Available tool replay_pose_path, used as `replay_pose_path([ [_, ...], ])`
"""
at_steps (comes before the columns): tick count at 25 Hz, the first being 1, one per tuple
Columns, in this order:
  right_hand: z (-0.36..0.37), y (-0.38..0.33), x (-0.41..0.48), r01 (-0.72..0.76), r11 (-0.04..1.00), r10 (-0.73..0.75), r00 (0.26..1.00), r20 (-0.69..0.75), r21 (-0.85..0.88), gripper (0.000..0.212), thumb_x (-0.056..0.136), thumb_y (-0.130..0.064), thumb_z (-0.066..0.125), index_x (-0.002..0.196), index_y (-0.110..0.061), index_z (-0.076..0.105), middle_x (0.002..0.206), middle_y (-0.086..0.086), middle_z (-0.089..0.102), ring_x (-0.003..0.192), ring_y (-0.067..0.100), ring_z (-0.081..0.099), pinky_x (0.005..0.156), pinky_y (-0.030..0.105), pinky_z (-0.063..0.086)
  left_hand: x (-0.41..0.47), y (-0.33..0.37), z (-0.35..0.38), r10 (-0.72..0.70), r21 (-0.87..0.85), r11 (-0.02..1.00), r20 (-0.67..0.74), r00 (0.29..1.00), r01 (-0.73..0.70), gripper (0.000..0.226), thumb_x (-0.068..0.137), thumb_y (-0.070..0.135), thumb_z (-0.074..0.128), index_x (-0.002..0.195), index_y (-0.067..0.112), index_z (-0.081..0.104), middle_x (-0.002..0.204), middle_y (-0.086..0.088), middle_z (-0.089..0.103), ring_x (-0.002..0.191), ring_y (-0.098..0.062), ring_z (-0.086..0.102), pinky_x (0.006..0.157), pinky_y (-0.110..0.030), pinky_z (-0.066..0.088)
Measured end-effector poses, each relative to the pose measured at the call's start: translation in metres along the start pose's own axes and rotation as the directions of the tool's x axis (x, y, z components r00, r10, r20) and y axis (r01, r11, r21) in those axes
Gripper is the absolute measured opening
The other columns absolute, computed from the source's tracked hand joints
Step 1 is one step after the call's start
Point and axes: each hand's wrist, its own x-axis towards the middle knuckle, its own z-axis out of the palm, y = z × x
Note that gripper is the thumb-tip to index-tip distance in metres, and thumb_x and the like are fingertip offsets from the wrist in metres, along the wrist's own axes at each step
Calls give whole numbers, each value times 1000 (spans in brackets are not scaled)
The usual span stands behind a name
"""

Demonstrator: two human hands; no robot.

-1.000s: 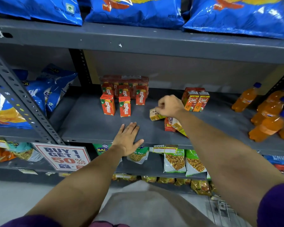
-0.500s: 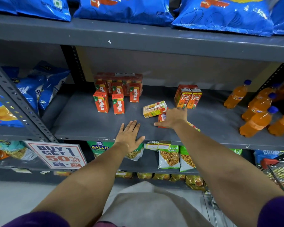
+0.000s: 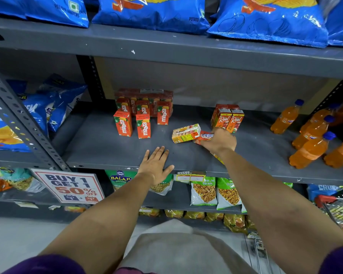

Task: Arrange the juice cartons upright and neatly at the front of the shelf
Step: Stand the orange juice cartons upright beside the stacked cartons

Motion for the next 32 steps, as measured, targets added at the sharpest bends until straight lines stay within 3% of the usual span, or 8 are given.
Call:
replay_pose_path([
  [4,-3,13,0,36,999,-37,998,50,6,65,65,-66,70,111,-21,60,107,6,67,105,30,59,88,39,41,0,2,-1,-8,7,1000,15,1000,8,70,97,56,22,154,21,1,164,0,-2,150,-17,-6,120,-42,-7],
  [7,-2,17,2,34,996,-38,998,56,82,55,72,-43,75,119,-23,56,116,6,63,107,31,59,85,39,45,0,3,-2,-15,6,1000,25,1000,14,70,97,56,21,154,20,1,164,0,-3,150,-17,-6,120,-42,-7],
  [10,-6,25,4,-20,985,13,999,43,170,53,75,-10,69,120,-33,54,128,6,51,104,34,59,76,37,46,-1,3,-3,-19,5,1000,29,999,19,69,98,55,21,154,20,1,164,0,-3,150,-17,-6,120,-42,-7],
  [14,-13,34,12,-45,926,78,994,-74,375,55,76,7,61,114,-33,60,127,10,47,103,35,58,80,33,44,-1,4,-2,-22,12,1000,26,999,22,69,98,55,21,154,20,1,164,0,-3,150,-18,-6,120,-42,-7],
  [17,-26,29,22,29,845,25,995,-94,534,48,76,7,63,110,-27,60,125,13,52,107,29,57,84,28,44,-1,3,-1,-20,8,1000,24,999,20,69,97,55,20,154,21,1,164,0,-3,150,-18,-6,120,-42,-7],
  [21,-34,-14,32,171,791,-187,982,-34,588,34,83,-1,56,108,-23,62,117,12,62,107,29,61,86,48,55,-8,-12,-2,-25,-12,1000,10,1000,25,67,98,55,21,154,23,3,164,2,-1,150,-16,-5,121,-41,-6],
  [27,-30,-96,35,492,808,-531,846,40,323,45,90,-9,58,134,-16,49,134,15,56,122,31,53,103,39,45,-23,-38,-5,-2,31,1000,-2,1000,2,62,99,50,24,154,28,4,164,4,-1,150,-15,-4,121,-41,-5],
  [32,-13,-136,33,553,799,-593,790,159,234,50,89,-5,60,136,-16,45,136,14,54,123,30,53,100,35,44,-26,-55,-11,-47,46,998,14,999,46,61,100,49,22,154,28,3,163,4,-2,149,-15,-5,121,-41,-4],
])
